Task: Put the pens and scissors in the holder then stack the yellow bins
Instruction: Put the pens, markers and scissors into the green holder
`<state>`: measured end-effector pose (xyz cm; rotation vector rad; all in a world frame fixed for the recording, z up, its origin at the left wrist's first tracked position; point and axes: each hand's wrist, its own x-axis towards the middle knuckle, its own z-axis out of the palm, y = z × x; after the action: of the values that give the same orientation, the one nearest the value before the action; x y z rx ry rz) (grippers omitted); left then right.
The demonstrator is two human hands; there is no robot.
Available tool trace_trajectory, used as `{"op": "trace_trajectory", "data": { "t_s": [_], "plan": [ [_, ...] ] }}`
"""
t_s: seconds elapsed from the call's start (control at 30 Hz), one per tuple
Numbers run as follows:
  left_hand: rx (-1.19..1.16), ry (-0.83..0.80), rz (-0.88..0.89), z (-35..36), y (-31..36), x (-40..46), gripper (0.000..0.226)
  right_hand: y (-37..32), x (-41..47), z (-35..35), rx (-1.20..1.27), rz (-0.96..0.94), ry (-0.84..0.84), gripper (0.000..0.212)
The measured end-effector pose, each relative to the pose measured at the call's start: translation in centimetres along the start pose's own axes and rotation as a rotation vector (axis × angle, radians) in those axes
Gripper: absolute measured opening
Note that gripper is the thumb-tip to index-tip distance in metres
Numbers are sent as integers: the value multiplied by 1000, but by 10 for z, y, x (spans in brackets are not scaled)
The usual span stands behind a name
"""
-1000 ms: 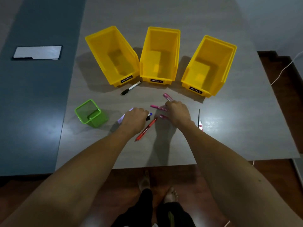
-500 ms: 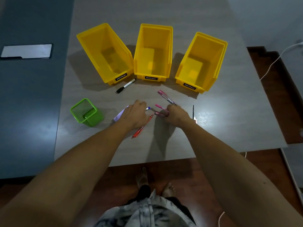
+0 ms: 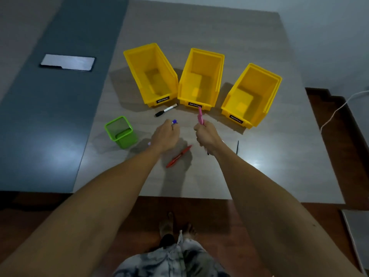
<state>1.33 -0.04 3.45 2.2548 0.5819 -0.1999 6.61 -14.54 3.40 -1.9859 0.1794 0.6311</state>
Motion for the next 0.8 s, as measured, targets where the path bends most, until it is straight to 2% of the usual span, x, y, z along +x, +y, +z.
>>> {"op": "trace_trajectory", "data": {
  "t_s": [0.1,0.17,0.23,0.33,0.43,0.53,0.63,0.8],
  "plan": [
    [-389,42,-124,-32,-3,-3,17,-29,-12,15,182,-27,-114,18],
    [-496,61,-118,-58,-12,-7,21,-47,-19,29,292,-34,-192,12],
    [-540,156,-111,-86,-24,-6,29,-67,-21,51,364,-39,-240,10],
    [-605,313,-154,-125,-43,3,10,-97,-13,86,490,-33,-243,17],
    [-776,423,-162,-157,-61,11,7,-124,-4,126,617,-55,-250,30],
    [-827,400,-177,-169,-74,18,9,-138,0,163,684,-94,-229,31],
    [-815,341,-146,-170,-96,32,32,-138,4,192,635,-113,-194,30],
    [-710,167,-169,-157,-119,40,39,-122,6,210,532,-102,-129,13]
  ]
}}
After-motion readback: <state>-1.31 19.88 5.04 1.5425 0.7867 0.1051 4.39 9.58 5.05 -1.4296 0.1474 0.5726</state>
